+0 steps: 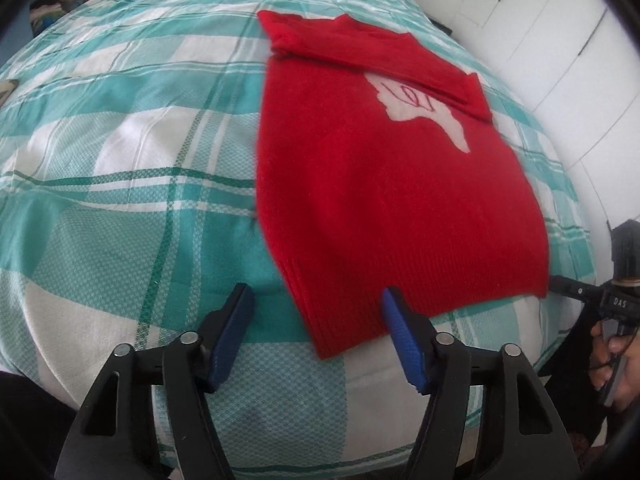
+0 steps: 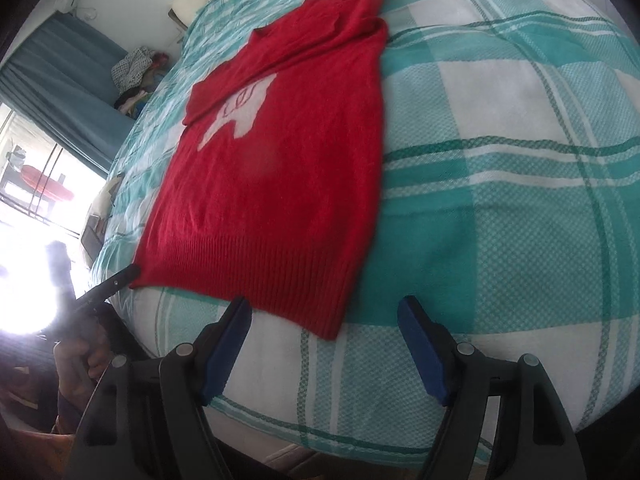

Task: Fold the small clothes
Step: 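Grasp the sweater hem with the left gripper and fold it toward the collar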

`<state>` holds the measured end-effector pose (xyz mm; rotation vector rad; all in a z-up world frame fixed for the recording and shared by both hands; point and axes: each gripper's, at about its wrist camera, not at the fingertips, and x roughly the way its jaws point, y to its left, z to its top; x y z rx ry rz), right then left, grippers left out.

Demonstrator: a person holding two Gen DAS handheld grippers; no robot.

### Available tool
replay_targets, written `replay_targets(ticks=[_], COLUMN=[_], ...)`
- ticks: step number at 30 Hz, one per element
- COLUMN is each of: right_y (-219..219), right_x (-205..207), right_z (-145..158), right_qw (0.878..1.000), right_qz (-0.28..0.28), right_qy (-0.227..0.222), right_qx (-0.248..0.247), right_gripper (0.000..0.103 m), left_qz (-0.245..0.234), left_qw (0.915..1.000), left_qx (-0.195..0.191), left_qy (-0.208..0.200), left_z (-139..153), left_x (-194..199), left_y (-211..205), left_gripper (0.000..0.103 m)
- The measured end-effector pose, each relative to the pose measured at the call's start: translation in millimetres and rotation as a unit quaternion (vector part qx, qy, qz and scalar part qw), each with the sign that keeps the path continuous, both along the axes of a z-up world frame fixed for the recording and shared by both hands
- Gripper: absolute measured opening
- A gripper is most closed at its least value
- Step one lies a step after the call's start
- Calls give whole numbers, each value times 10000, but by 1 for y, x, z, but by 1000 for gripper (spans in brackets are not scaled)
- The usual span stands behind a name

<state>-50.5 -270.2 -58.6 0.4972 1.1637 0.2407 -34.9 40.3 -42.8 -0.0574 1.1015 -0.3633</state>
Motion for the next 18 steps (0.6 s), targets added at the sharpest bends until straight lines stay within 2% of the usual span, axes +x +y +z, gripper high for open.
replay_targets(ticks=[1,2,3,4,7,11,15,18], right_y=[5,9,13,14,6,-11,-22,-30], right_x=[2,3,5,7,7,19,73,135], right_z=[-3,-5,-7,-9,0,38,82,100], right_qw=[10000,9998,9996,9993,9998,9990,9923,9857], right_qz=[54,160,246,276,191,-49,-120,-259], right_qy=[-18,-32,-8,87,63,-439,-1194,-1587], right_qx=[-17,-59,-170,-222,-79,32,-309,-498], right_gripper=[66,55,22,3,5,5,5,5], left_qz=[-91,-157,-169,-148,-43,31,228,482], left_qw=[9999,9996,9993,9994,9998,9973,9929,9910], left_qx=[100,231,317,278,-28,-728,-1095,-1172], left_qy=[-2,16,70,119,172,-35,-400,-435], left_z=[0,-2,-4,-4,9,47,79,83], left_x=[-2,-3,1,-1,0,35,112,182], left_y=[-5,-10,-7,-7,7,19,14,2], left_gripper=[45,18,6,5,3,3,3,3])
